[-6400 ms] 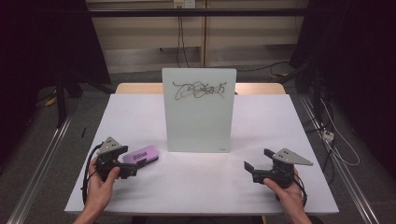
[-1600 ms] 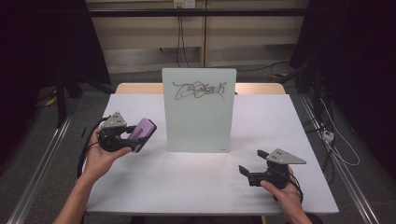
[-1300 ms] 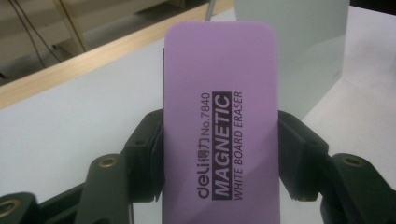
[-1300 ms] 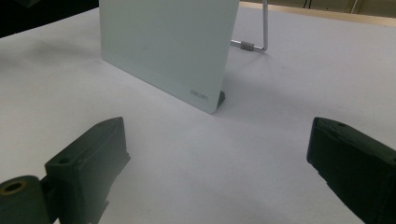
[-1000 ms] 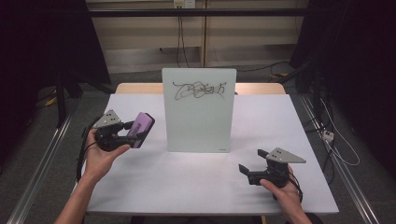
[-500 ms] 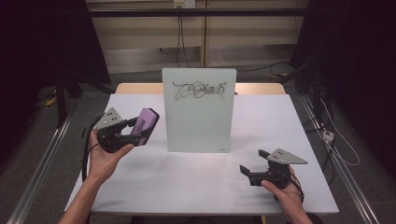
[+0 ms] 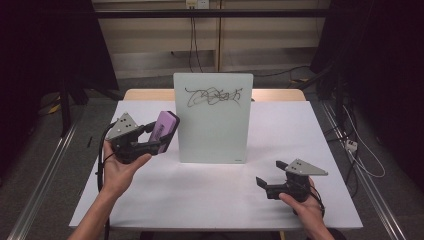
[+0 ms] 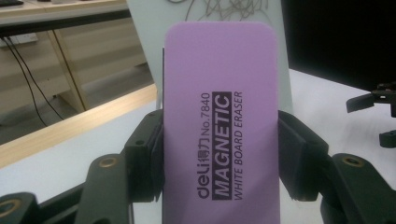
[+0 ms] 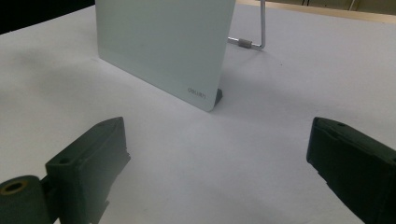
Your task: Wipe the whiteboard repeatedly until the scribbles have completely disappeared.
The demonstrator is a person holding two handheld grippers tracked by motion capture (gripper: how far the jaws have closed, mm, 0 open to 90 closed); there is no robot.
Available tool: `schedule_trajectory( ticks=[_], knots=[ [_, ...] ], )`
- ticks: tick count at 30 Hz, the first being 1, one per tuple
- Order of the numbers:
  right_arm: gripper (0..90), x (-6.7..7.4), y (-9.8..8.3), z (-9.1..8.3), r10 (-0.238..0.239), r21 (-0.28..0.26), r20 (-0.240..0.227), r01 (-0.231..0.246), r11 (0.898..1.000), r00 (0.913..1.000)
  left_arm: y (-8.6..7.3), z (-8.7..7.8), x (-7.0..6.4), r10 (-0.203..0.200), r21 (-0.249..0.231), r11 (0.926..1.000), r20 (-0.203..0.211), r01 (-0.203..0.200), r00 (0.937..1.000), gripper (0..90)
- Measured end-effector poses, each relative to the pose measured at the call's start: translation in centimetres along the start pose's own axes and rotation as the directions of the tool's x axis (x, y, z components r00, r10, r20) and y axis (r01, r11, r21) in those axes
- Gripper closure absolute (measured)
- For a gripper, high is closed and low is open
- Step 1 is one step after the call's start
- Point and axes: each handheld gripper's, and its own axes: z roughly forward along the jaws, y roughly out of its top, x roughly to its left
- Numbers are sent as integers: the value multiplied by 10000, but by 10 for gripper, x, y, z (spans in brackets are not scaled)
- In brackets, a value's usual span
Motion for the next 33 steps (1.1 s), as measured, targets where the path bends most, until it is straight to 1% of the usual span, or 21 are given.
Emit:
schedule_trajectory(
  ticks=[4,7,9,10,13,15,18,22,24,26,28,30,33],
  knots=[
    [49,0,0,0,-16,-3,0,16,10000,10000,3,5,-2,69,42,10000,-239,-68,9997,412],
    [49,0,0,0,-11,7,11,11,10000,10000,7,8,-2,-76,55,10000,-283,78,9996,412],
    [49,0,0,1,21,1,8,-21,10000,10000,13,10,-3,-60,-130,9999,-336,56,9994,412],
    [50,0,0,1,23,16,1,-23,10000,10000,17,12,-3,-114,-245,9996,-295,107,9995,412],
    [50,0,0,1,51,-4,12,-51,10000,10000,25,16,-6,-67,-408,9992,-383,51,9992,412],
    [50,0,0,0,79,15,23,-79,10000,10000,30,20,-8,41,-441,9990,-308,-55,9995,412],
    [49,-1,0,-1,53,11,45,-53,10000,10000,36,26,-15,443,-364,9983,-392,-457,9983,412],
    [49,-1,0,0,53,21,22,-53,10000,10000,40,32,-19,587,-353,9976,-459,-603,9972,412],
    [49,0,0,0,12,13,-10,-12,10000,10000,42,35,-18,687,-321,9970,-582,-707,9959,412],
    [49,0,0,0,-7,-2,-2,7,10000,10000,44,39,-14,807,-348,9960,-580,-828,9950,412],
    [49,0,0,-1,2,-4,4,-2,10000,10000,45,42,-11,809,-388,9958,-481,-827,9956,412],
    [49,-1,0,-1,24,-6,16,-24,10000,10000,48,43,-9,760,-396,9961,-695,-789,9947,412],
    [49,-1,0,0,53,8,37,-53,10000,10000,53,44,-10,902,-394,9948,-911,-941,9918,412]
  ],
)
